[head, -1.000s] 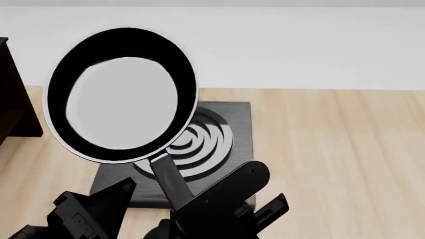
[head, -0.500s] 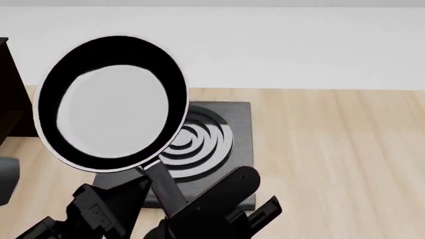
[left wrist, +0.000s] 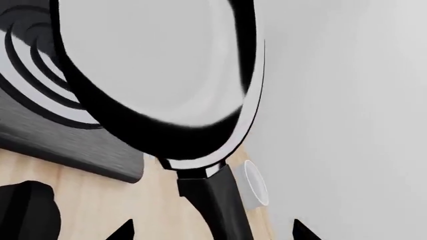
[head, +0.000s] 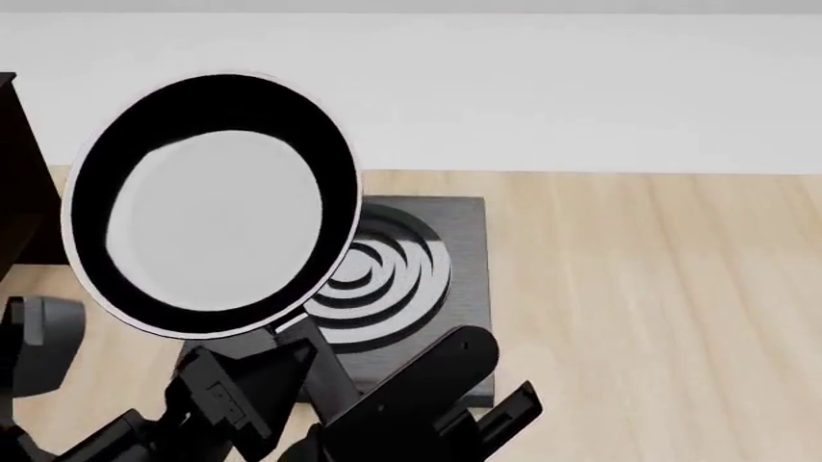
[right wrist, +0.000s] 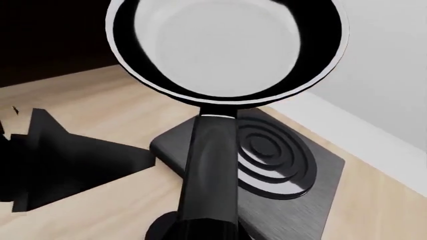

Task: Put the frying pan on the cabinet shelf.

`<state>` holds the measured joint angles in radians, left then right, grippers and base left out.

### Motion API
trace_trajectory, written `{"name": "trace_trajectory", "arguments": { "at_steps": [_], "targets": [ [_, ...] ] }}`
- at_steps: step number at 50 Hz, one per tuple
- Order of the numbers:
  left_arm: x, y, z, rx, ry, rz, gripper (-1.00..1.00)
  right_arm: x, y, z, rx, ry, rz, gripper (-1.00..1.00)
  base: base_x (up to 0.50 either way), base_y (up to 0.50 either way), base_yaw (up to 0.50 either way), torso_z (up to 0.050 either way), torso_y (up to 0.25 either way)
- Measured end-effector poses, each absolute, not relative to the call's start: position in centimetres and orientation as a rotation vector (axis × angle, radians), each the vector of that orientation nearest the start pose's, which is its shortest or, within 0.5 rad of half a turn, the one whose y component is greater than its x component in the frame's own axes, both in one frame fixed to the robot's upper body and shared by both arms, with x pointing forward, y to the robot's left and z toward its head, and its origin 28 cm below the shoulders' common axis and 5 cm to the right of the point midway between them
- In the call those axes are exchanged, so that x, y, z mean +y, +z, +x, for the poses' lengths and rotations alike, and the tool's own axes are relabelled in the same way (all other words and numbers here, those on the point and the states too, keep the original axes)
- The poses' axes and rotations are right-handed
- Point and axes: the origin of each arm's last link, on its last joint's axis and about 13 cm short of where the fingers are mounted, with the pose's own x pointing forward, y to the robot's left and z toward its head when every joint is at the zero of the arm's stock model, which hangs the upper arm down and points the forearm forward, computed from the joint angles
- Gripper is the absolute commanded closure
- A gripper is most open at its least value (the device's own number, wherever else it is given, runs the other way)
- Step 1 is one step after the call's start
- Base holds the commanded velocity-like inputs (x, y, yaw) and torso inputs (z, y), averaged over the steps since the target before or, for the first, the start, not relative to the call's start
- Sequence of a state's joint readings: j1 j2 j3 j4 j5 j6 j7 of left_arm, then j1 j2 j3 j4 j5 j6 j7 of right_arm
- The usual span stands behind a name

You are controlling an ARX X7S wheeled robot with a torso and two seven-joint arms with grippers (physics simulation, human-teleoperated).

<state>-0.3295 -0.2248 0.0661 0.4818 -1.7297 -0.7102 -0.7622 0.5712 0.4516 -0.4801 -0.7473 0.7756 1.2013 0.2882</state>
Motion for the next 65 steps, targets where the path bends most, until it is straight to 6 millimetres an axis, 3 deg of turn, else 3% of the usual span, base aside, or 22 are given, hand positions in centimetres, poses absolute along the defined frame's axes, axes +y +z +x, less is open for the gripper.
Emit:
{"name": "trace_trajectory", "arguments": {
  "at_steps": [15,57,58,65],
  "targets": [
    [16.8,16.6,20.9,0.462,-0.454,-0.904,-1.00,-7.2,16.4,20.8,0.194,0.598,-0.345,1.00,0.00,0.00,0.00,0.001,0.002],
    [15.9,15.9,21.7,0.501,-0.481,-0.906,-1.00,-7.2,15.8,20.8,0.202,0.621,-0.356,1.00,0.00,0.00,0.00,0.000,0.001],
    [15.9,15.9,21.7,0.501,-0.481,-0.907,1.00,-7.2,15.8,20.8,0.202,0.621,-0.356,1.00,0.00,0.00,0.00,0.000,0.000],
    [15.7,16.2,21.5,0.489,-0.518,-0.946,1.00,-7.1,15.8,20.8,0.196,0.628,-0.353,1.00,0.00,0.00,0.00,0.001,0.003]
  ]
}}
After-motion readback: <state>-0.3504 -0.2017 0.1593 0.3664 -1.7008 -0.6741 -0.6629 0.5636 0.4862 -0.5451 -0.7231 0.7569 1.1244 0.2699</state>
